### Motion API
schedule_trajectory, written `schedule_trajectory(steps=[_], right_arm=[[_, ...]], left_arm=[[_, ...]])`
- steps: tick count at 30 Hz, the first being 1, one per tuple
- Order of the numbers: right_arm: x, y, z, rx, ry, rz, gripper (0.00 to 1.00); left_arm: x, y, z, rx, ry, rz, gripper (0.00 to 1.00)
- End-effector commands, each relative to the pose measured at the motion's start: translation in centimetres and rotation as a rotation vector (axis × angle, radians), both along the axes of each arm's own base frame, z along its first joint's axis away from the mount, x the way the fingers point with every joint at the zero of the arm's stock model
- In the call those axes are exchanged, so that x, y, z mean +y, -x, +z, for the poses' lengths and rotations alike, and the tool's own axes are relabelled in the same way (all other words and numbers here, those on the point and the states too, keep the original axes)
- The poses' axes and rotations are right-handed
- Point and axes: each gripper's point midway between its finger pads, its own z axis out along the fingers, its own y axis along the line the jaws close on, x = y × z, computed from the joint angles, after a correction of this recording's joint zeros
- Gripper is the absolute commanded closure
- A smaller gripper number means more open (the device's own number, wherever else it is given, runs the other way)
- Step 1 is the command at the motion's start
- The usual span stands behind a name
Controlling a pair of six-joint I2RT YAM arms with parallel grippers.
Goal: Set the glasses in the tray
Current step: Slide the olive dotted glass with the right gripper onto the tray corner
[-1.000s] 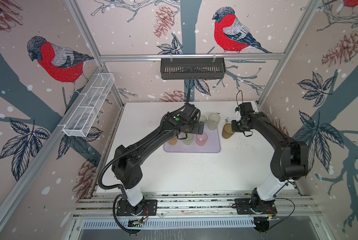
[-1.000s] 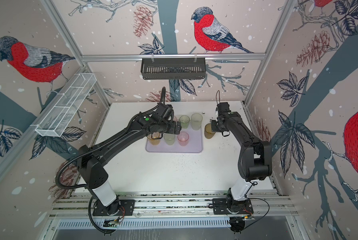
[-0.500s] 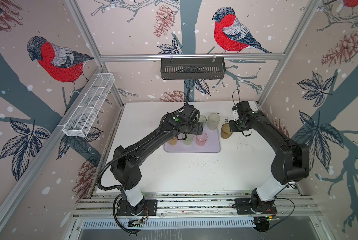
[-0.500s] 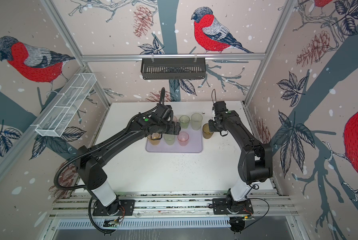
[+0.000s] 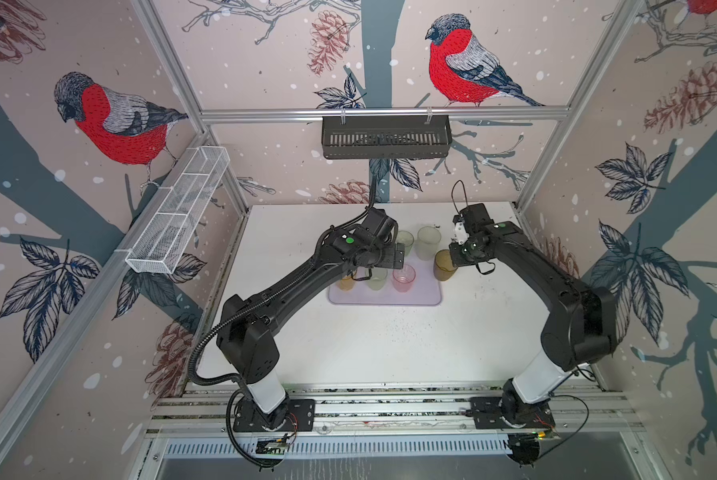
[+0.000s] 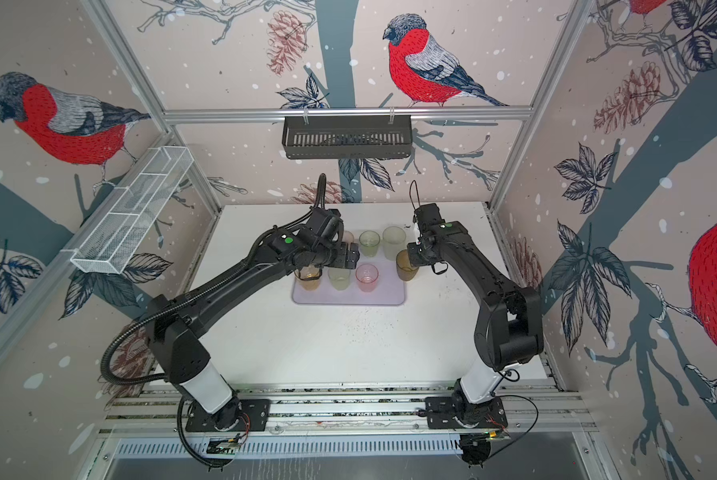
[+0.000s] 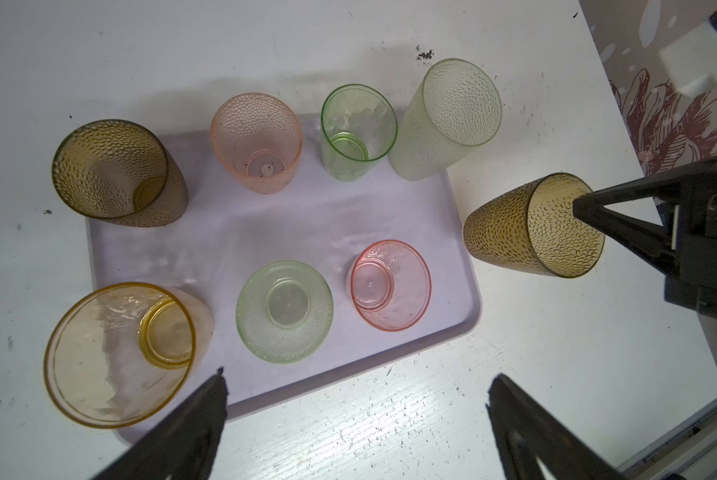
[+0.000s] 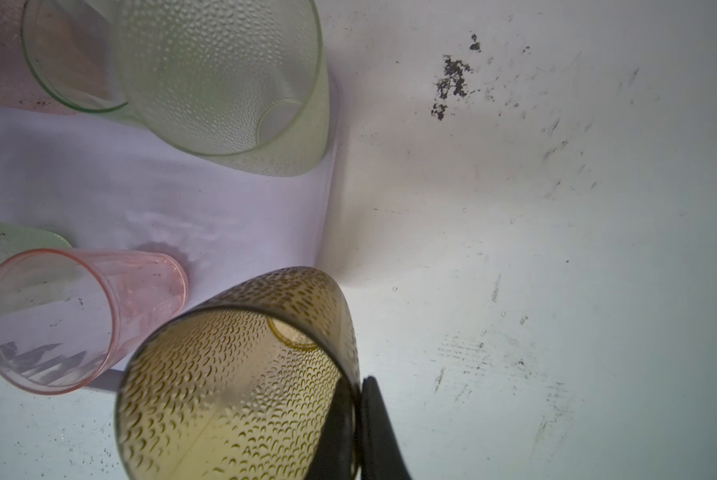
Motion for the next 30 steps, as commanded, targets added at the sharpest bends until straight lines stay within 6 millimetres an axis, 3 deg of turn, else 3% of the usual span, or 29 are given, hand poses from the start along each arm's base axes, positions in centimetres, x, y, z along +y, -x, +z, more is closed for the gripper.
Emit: schedule_trajectory(steps=[1,30], right_arm=[[0.4,0.3,-0.1,0.011,-0.004,-0.002,0.97],[3.3,0.6,-2.0,0.052,-0.014,0.049,0.97]], left_arm=[[-0.2,-0.4,0.7,-0.025,0.029,0.012,0.02],[0.5,-0.5,1.3,-0.042,0.029,0.024,0.02]])
